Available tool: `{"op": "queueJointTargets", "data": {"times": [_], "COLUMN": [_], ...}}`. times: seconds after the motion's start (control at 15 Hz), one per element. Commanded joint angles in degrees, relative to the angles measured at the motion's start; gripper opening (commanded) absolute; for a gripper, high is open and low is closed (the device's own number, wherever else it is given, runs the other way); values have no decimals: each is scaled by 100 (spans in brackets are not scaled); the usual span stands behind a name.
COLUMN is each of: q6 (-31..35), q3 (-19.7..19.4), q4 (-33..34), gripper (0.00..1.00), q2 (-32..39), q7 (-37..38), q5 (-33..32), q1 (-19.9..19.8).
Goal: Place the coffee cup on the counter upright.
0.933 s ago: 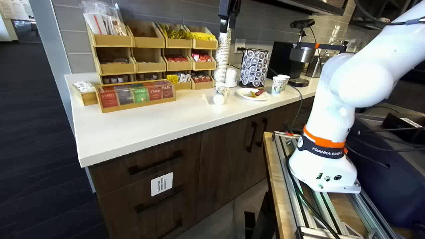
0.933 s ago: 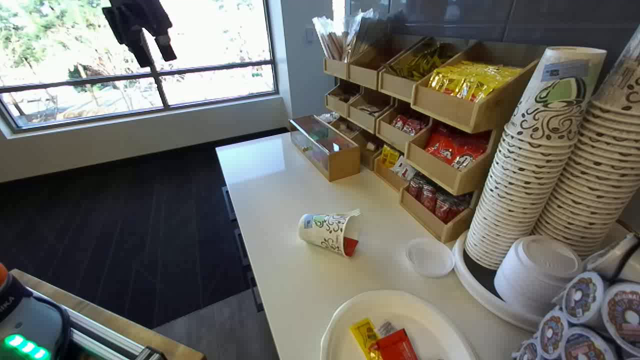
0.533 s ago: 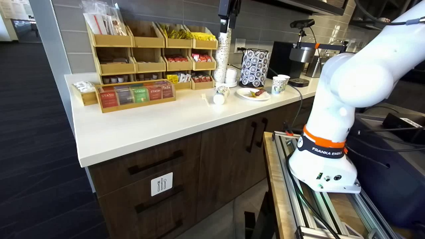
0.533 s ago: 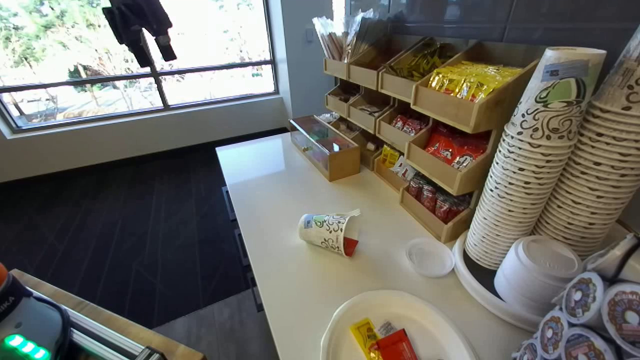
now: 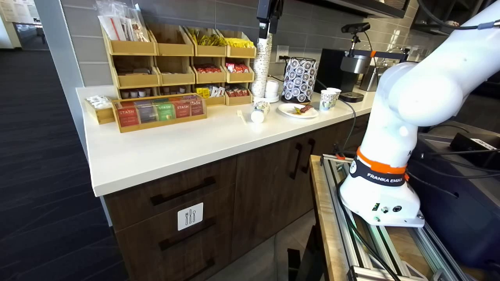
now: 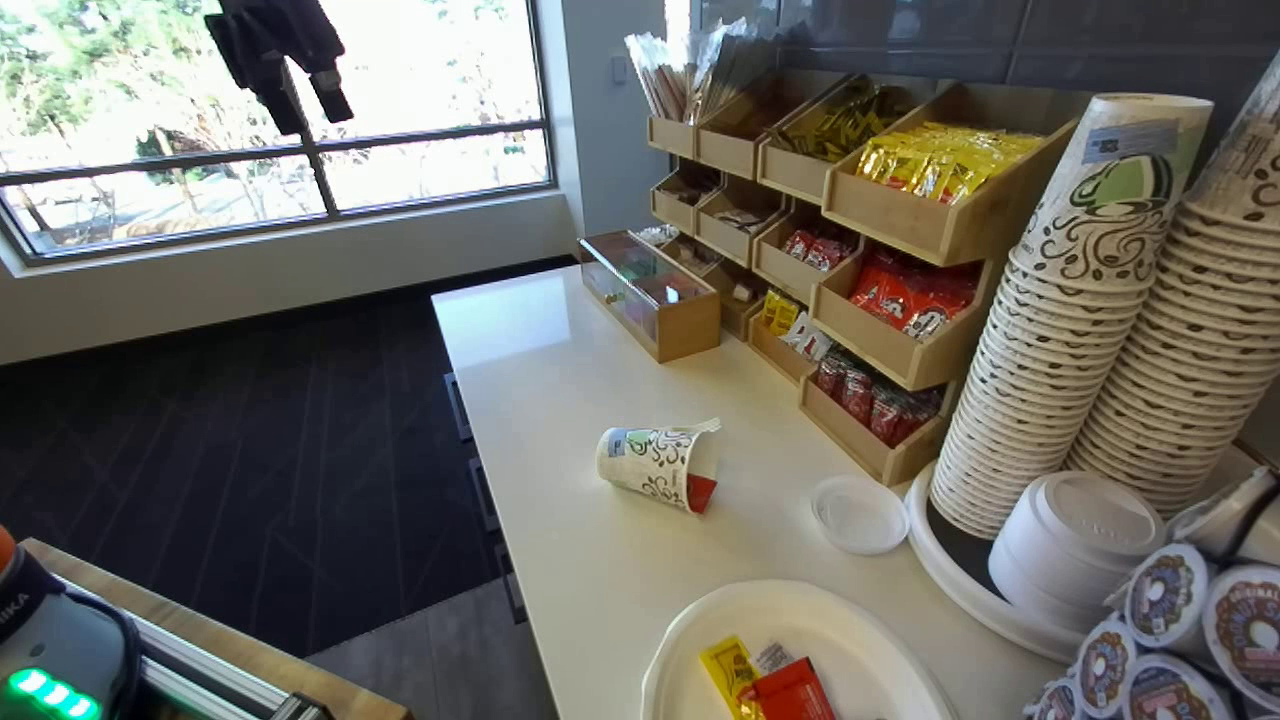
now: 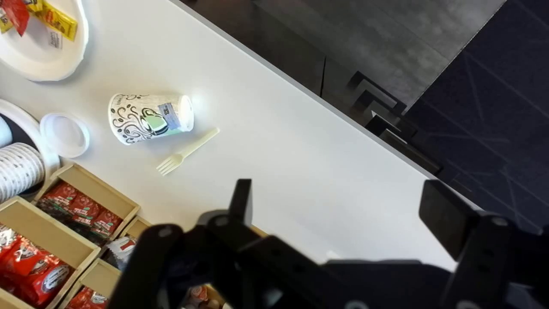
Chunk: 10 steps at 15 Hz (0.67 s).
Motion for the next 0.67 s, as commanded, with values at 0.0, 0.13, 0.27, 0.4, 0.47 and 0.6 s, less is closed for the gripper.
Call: {"op": "queueJointTargets", "data": {"times": [0.0,0.13,0.27,0.4,0.47,0.6], "q6": [-123,-256,-336,-478,-583,-827], "q3": [-214,-578,-1052,-1557,-1813,-2224], "q4": [194,516,828,1095,1190,1317], "gripper": [100,100,100,100,100,100], "q2": [191,502,810,1149,1333,1639], "q7": [-79,-420,-937,-1569,-1933,-2590], "q5": [18,159,367,593,705,948], "q1": [109,102,118,115,98,48]}}
